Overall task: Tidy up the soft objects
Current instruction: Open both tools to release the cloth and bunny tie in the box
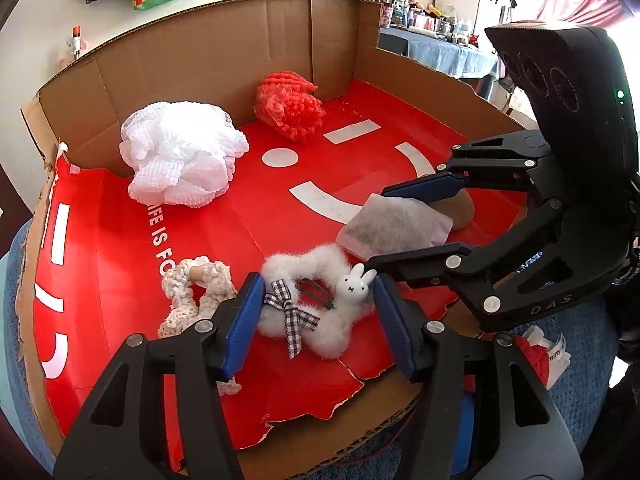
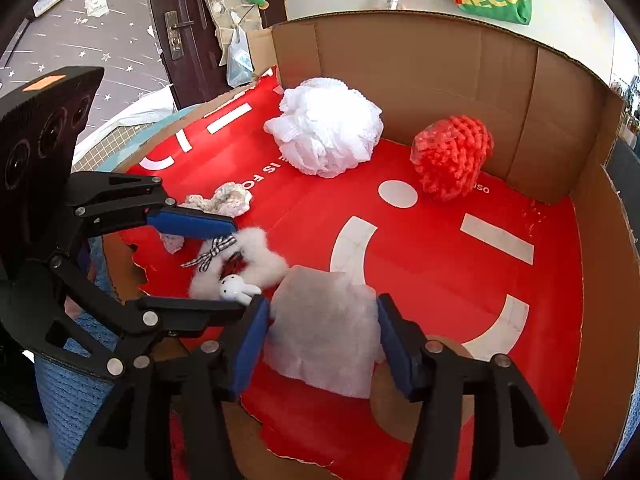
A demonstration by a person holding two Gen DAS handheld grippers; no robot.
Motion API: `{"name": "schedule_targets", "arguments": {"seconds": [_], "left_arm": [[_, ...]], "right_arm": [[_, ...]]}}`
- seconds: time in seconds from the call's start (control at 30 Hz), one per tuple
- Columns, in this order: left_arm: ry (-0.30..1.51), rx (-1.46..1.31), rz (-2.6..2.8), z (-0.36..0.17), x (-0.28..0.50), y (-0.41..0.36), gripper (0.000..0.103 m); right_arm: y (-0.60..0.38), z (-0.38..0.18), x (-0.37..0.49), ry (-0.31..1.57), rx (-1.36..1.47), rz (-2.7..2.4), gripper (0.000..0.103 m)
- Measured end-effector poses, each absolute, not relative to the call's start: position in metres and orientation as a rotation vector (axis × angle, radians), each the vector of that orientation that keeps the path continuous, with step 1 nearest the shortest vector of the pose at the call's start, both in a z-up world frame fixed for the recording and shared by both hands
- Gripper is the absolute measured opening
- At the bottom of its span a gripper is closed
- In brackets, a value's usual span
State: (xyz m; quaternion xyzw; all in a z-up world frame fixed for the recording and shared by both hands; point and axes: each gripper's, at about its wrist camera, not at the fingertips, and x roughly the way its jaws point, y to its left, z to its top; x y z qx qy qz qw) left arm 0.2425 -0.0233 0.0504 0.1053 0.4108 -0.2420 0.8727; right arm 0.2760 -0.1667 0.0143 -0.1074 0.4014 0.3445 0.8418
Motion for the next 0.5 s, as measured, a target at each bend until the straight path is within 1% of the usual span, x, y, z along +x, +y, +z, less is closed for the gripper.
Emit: {"name": "schedule_targets", "arguments": {"seconds": [0.03,0.23,0.37,0.5], "left_arm": [[0.857,0.221,-0.506,0.0507,0.2422,-0.0231,0.056],[0.850,0.224,-0.506,0.0515,0.2418,-0.0232,0.058],[0.840,0.226,-0.509,0.0534,0.2401,-0.0238,0.063],[0.828,0.232,-0.507,0.0565,0.2356,-0.0234,0.064]], "right_arm": [[-0.1664,0.0140,0.2762,0.847,-0.228,0.729,0.061],[-0.1652,0.0128,0.2764,0.845,-0.227,0.728,0.063],[-0.1661,0.0132,0.2760,0.844,-0.221,0.721,0.065],[-0.1681,0.0171,0.2746,0.835,-0.210,0.714,0.068]]}}
